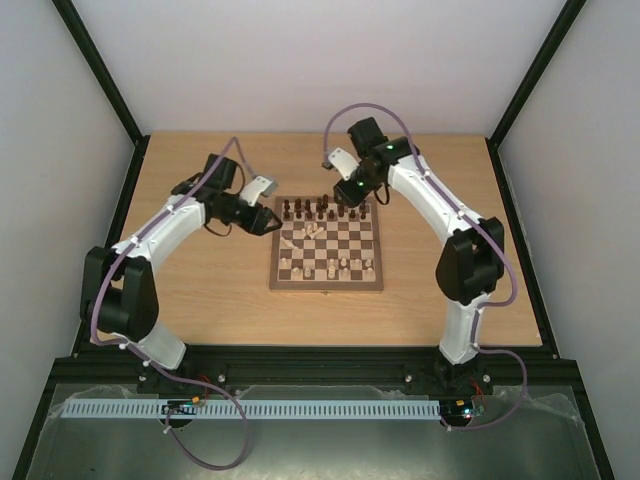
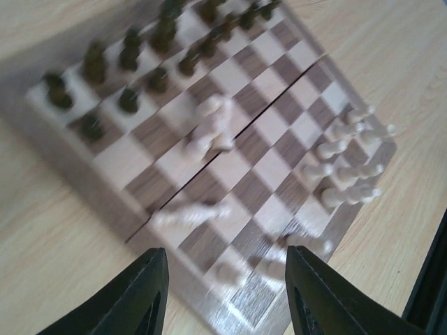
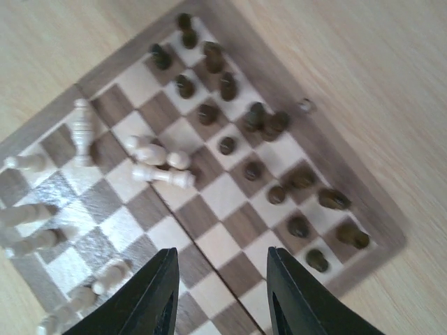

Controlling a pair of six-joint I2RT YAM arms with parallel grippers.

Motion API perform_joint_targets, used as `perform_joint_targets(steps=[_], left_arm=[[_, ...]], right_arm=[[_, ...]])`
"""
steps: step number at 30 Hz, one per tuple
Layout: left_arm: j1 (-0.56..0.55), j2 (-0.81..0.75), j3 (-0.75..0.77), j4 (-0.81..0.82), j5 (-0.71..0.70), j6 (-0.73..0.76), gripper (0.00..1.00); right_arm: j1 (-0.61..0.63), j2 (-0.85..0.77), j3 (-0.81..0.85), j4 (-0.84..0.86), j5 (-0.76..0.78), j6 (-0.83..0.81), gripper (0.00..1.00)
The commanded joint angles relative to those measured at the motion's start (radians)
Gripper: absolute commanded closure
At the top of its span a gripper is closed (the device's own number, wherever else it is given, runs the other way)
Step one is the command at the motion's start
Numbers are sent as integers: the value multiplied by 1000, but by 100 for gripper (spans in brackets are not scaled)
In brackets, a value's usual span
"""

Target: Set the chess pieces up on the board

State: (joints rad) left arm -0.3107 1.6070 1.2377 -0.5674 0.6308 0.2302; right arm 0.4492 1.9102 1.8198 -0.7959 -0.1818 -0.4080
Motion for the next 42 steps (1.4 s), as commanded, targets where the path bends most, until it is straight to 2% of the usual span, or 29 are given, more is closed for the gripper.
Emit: perform_joint_targets(steps=[1,6,14,25,42], left_arm=[[109,-53,-101,56,67,-111,50],[230,-114,-191,136,52,-210,49],[309,-176,-284,186,30,-288,43],[320,-204,-319,199,35,-302,41],[324,-197,-329,218,33,-314,40]], right_arm=[[98,72,78,-126,-35,-42,64],[193,162,177,-165,-45,-34,64],[302,290,252,-193,-14,-3,65],[332,368,235,-176,92,47,59],[333,442,233,-175,131,52,62]])
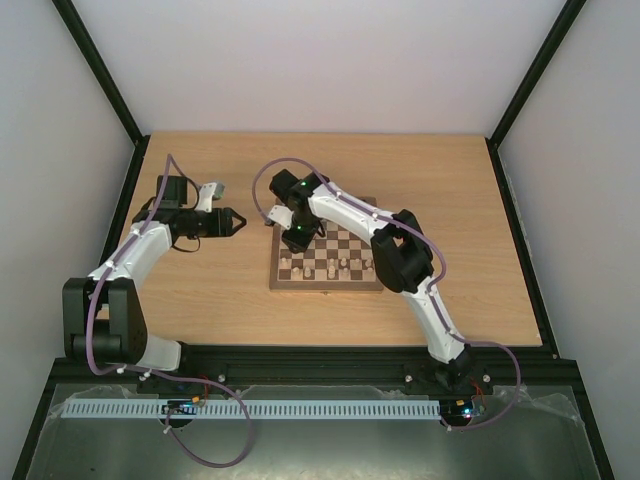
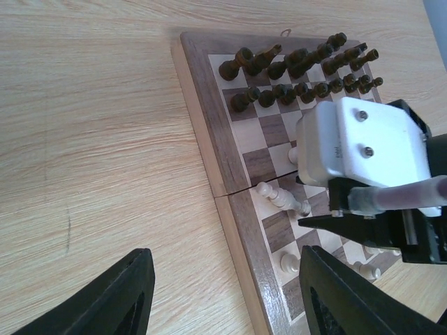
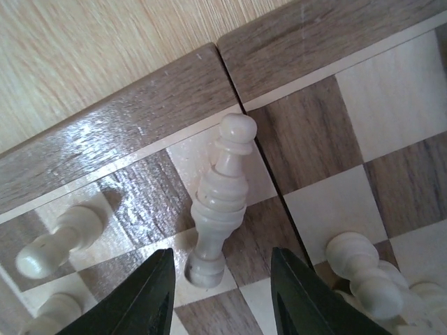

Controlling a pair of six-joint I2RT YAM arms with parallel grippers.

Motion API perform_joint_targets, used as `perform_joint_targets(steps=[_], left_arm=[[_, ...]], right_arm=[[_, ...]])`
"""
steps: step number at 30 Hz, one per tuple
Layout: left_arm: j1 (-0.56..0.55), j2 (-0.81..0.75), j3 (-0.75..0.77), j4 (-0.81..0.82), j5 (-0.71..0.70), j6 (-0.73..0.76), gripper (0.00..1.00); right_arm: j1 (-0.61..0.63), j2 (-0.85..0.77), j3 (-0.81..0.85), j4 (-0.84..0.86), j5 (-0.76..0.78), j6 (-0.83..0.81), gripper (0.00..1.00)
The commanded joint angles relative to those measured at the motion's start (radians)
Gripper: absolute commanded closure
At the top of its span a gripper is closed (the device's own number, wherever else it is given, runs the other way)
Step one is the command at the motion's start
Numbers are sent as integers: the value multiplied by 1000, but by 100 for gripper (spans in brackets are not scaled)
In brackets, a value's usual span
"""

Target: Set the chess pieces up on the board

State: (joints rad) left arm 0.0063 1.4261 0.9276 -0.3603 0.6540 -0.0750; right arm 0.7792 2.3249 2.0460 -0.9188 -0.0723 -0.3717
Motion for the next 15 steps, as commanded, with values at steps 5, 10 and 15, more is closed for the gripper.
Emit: perform_joint_targets(steps=[5,10,15], left_arm=[[6,-14,-22,16,8,-14,40],[8,-6,-19,21,11,-21,40],[8,7,-11,27,18,-29,40]], right_arm=[[3,40,5,-49,40,19,64],[5,40,-4,-46,61,22,67],[5,38,-18,-46,61,25,73]])
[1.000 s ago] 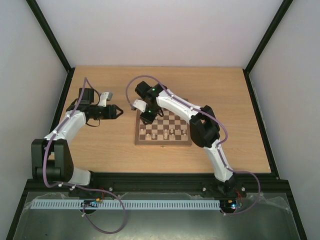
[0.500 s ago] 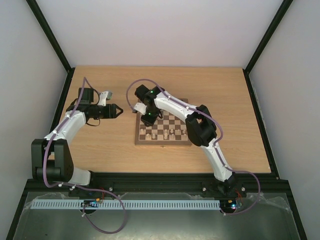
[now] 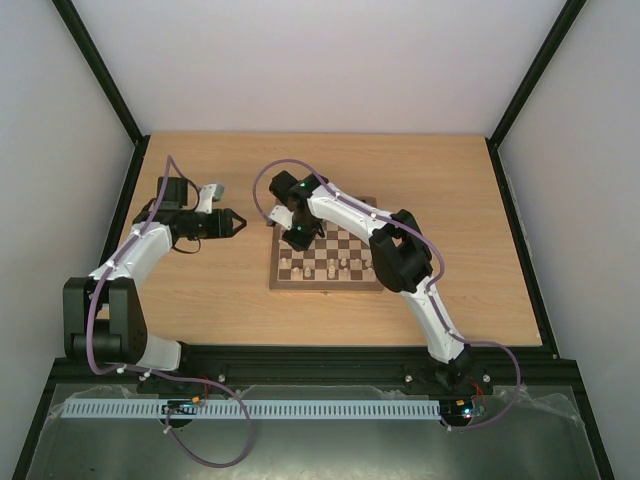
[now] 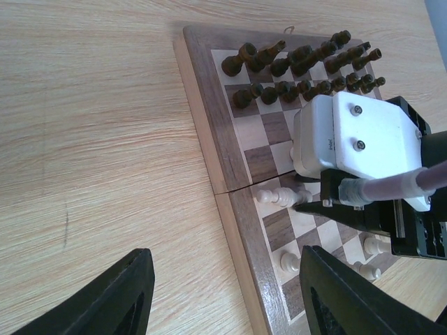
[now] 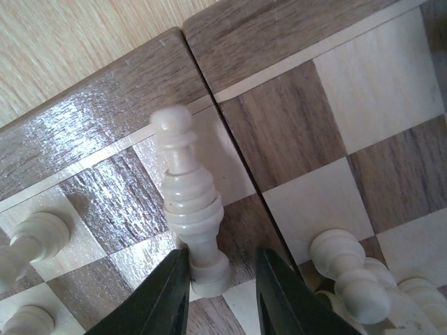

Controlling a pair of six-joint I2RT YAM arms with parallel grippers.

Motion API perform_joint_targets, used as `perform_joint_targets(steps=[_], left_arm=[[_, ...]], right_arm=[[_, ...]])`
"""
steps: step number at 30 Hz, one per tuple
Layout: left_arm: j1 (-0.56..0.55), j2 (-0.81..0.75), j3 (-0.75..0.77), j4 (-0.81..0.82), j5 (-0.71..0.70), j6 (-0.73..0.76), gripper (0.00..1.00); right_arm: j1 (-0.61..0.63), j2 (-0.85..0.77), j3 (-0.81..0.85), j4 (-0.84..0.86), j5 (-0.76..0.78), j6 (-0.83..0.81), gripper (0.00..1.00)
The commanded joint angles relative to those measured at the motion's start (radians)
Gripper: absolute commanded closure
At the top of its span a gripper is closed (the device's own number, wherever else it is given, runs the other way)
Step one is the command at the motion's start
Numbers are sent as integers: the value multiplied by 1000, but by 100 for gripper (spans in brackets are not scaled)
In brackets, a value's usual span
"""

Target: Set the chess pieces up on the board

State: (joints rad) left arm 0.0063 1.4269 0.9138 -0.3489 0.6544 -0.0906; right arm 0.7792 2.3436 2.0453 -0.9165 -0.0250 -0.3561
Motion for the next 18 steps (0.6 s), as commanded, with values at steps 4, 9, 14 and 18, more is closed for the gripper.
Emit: perform_joint_targets(steps=[4,9,14,18], left_arm=[[8,18,9,19,22,-18,40],[8,50,19,36,85,-35,39],[7,148,55,63,269,-59,39],[1,237,85,111,396,-112,41]], right_arm=[[4,16,-19,-48,18,8,83],[4,0,-19,-45,25,3,89],[1,-43,-6,-35,2,1,90],[0,-70,9,-33,-34,11,91]])
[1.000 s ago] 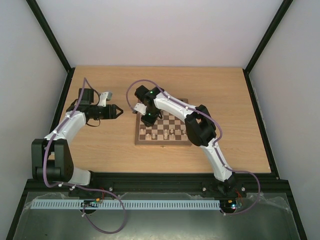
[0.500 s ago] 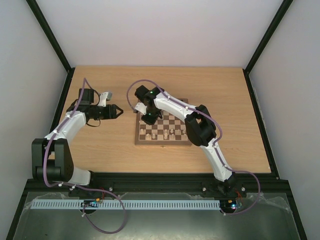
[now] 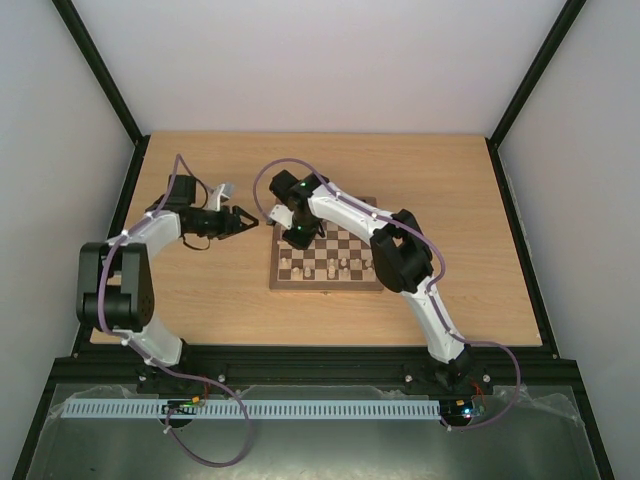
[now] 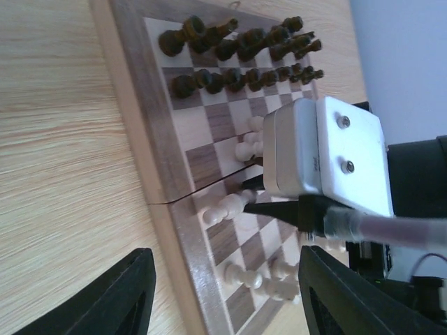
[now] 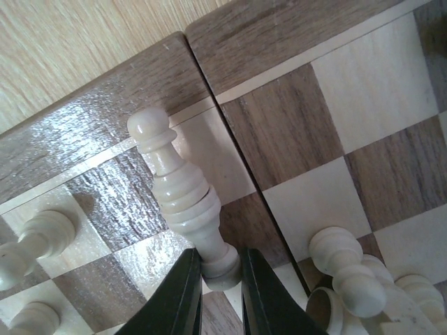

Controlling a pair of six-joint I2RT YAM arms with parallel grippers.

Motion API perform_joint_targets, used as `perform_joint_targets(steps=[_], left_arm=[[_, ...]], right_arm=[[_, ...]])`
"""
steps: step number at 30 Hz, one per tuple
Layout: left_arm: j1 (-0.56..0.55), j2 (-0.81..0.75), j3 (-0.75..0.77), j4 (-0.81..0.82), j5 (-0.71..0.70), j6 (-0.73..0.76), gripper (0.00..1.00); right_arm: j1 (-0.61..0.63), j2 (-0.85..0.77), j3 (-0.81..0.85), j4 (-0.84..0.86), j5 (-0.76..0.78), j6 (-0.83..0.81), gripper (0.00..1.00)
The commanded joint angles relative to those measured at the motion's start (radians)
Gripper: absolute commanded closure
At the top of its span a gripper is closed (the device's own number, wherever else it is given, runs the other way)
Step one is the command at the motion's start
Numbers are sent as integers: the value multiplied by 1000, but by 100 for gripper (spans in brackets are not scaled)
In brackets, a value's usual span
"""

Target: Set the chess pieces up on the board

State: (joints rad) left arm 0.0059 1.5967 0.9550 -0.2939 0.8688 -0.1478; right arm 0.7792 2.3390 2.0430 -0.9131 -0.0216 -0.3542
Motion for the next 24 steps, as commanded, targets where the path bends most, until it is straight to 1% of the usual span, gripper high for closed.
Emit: perform_joint_targets(steps=[1,5,7,14,20,24], left_arm=[[-2,86,53,57,200,-57,42],[-14,136,68,58,193,-72,46],[-20,146,62,64,185,-72,46],[-74,176,56,72,244,-76,46],[-111,186,57,82,248,-78,54],[-112,196,61,85,246,-86,56]], right_arm=[[-1,-69,14,-37,-45,14,91],[-1,-86,17,-35,-61,24,91],[-2,-92,19,-34,-63,24,91],[-1,-106,29,-30,-74,29,91],[-2,-114,26,-35,-85,25,91],[-2,-123,20,-36,-91,24,91]])
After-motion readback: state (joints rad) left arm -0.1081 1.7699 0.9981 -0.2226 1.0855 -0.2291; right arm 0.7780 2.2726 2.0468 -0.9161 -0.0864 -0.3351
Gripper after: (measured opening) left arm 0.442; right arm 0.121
